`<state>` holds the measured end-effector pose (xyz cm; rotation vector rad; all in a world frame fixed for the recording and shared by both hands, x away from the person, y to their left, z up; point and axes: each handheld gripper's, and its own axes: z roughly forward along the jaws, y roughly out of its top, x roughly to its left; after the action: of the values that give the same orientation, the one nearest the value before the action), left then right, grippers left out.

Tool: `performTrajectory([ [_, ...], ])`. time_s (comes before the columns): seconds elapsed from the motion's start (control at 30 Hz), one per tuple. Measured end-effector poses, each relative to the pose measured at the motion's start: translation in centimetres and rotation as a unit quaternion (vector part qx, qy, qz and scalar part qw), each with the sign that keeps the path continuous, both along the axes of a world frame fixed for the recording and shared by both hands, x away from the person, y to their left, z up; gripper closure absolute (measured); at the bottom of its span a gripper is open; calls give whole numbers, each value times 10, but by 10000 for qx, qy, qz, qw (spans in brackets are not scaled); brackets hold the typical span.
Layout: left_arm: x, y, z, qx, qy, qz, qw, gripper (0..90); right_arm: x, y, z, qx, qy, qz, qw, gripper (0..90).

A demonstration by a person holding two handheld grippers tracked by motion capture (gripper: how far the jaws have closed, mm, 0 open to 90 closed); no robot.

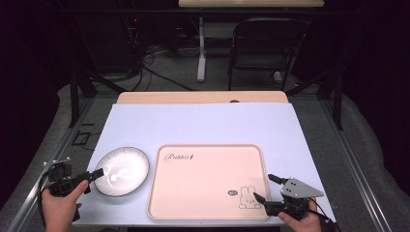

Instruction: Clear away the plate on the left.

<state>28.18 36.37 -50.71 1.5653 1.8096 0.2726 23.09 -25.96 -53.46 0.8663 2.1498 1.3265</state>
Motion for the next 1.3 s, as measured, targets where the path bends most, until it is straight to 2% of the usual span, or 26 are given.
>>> performTrajectory([
  [0.13,8,3,-1,72,318,-23,9995,385,0,0,0,1,-4,2,10000,208],
  [0.3,16,6,-4,125,585,13,9982,389,0,0,0,7,-4,-3,10000,208],
  [0.5,23,8,-9,21,847,10,9964,395,0,0,0,4,-4,0,10000,208],
  [0.7,28,8,-14,-231,1083,26,9938,409,0,0,0,3,-4,5,10000,208],
  [0.9,33,8,-18,-288,1202,18,9923,422,0,0,0,0,-2,5,10000,208],
  [1.1,37,7,-20,-444,1304,15,9905,438,0,0,0,3,-6,7,10000,208],
  [1.3,41,7,-23,-538,1471,4,9877,469,0,0,0,4,-7,8,10000,208],
])
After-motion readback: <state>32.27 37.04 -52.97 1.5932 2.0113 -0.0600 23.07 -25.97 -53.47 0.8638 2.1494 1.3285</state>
